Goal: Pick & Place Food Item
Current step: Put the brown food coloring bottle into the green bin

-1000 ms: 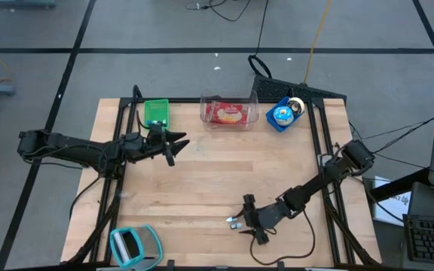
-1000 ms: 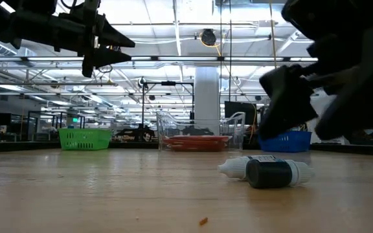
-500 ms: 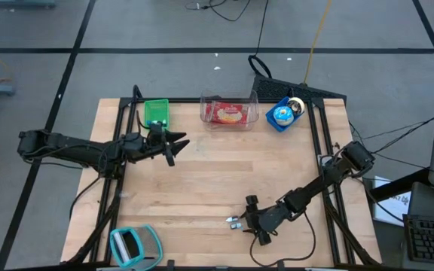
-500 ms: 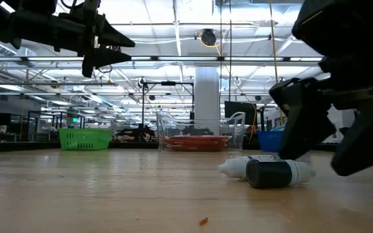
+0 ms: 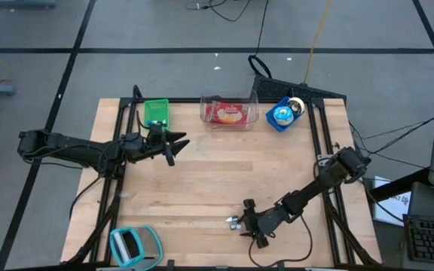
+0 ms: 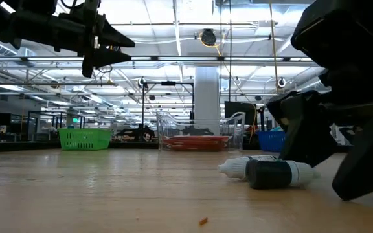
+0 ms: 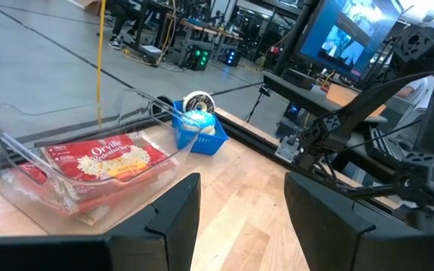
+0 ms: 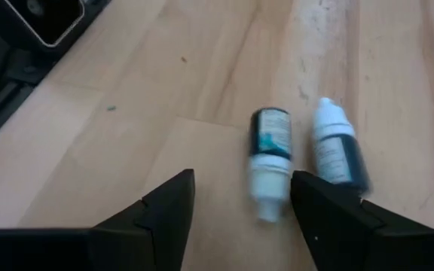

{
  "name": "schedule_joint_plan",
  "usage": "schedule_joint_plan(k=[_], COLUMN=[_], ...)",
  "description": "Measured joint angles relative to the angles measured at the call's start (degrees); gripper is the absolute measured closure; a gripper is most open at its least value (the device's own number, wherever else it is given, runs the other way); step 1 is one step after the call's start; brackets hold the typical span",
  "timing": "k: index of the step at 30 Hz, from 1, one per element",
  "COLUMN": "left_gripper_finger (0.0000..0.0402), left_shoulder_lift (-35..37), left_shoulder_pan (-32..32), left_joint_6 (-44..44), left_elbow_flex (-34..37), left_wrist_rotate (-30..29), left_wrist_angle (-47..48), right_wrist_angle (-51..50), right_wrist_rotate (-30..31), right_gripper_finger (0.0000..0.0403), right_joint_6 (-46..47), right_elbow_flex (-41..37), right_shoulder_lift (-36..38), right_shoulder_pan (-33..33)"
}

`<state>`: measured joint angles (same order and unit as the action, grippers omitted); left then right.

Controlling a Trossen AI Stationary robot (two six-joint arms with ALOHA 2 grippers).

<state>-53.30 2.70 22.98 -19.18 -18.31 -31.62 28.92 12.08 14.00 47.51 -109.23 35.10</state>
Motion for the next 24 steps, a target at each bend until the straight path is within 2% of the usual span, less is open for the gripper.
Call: schedule_joint_plan(k=[6,19,24], left_gripper_finger=[0.0206,0.0206,0.0206], left_shoulder_lift=[0.0,0.0,0.0], left_shoulder_pan=[0.0,0.0,0.0], left_joint_6=[0.0,-0.1,-0.2], left_elbow_flex=[0.0,0.0,0.0], left_wrist_rotate=[0.0,0.0,0.0], left_wrist_angle=[-0.1,-0.1,-0.1], right_wrist_angle=[2.6,2.6,1.1], right_wrist_rotate=[-0.2,-0.2,0.1], right_gripper_finger=[0.0212,0.0333,0.035], right_joint_6=[0.1,-1.5,-4.3], right_elbow_flex=[0.0,0.0,-0.1], right_shoulder_lift=[-1.4,-1.5,0.0], right_shoulder_pan=[-0.9,-2.0,-2.1])
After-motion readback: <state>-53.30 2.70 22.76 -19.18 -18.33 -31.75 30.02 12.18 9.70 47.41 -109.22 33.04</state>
